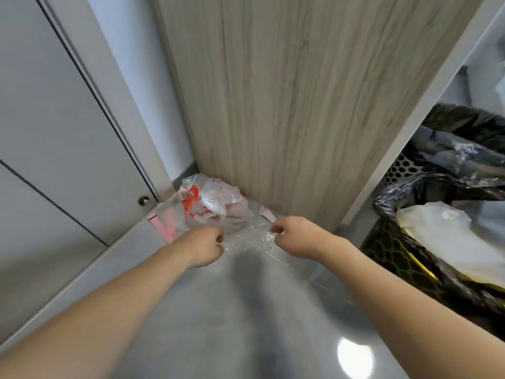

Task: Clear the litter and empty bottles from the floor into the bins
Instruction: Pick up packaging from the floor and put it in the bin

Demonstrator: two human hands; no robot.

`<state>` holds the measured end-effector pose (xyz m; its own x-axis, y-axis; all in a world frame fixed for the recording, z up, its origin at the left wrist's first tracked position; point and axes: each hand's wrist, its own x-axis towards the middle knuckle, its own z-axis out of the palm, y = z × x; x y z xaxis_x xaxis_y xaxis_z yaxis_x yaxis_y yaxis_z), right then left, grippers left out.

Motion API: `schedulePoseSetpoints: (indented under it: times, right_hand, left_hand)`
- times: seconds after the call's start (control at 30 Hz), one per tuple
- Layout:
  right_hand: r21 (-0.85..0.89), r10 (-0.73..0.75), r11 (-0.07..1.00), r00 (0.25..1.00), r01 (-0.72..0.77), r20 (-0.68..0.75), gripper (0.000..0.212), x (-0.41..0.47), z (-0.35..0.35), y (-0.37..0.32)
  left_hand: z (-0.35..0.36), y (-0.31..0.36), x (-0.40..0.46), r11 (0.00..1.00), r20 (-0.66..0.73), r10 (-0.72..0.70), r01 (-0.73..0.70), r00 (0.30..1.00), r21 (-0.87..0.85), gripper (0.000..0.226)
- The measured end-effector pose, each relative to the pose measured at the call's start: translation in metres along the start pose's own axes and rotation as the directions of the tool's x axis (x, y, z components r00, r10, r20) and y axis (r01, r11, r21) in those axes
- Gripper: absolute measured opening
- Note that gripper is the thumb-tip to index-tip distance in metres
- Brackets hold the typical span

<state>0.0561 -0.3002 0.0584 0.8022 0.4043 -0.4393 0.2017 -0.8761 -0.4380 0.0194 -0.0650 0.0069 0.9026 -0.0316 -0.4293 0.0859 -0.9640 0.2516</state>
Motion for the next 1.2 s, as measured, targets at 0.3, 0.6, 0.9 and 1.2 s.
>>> schedulePoseSetpoints:
  times: [0.3,0.6,0.9,1.2]
  right_hand:
    - [0.114,0.188,0.978,0.975,-0.175,-0.117,0.028,0.107,0.04,0.054]
    - [-0.004,0.182,0.982,0.949,-0.189,-0.258,0.031,0.178,0.078,0.061]
    - [0.125,0.147,0.985,0.957,-0.118,-0.25,0.042,0.155,0.095,0.057]
    - [-0.016,0.053,0.998,0.987,-0.056,-0.15,0.02,0.067,0.07,0.058]
  left_hand:
    - [0.067,0.013,0.044,0.984,0.173,0.172,-0.161,0.97,-0.075,0.071]
    - [0.154,-0.009,0.063,0.927,-0.418,0.372,-0.31,0.829,0.209,0.026]
    - [0.155,-0.01,0.066,0.941,-0.474,0.337,-0.3,0.813,0.154,0.012]
    - [0.122,0.012,0.074,0.93,-0.119,0.256,-0.211,0.959,0.3,0.035]
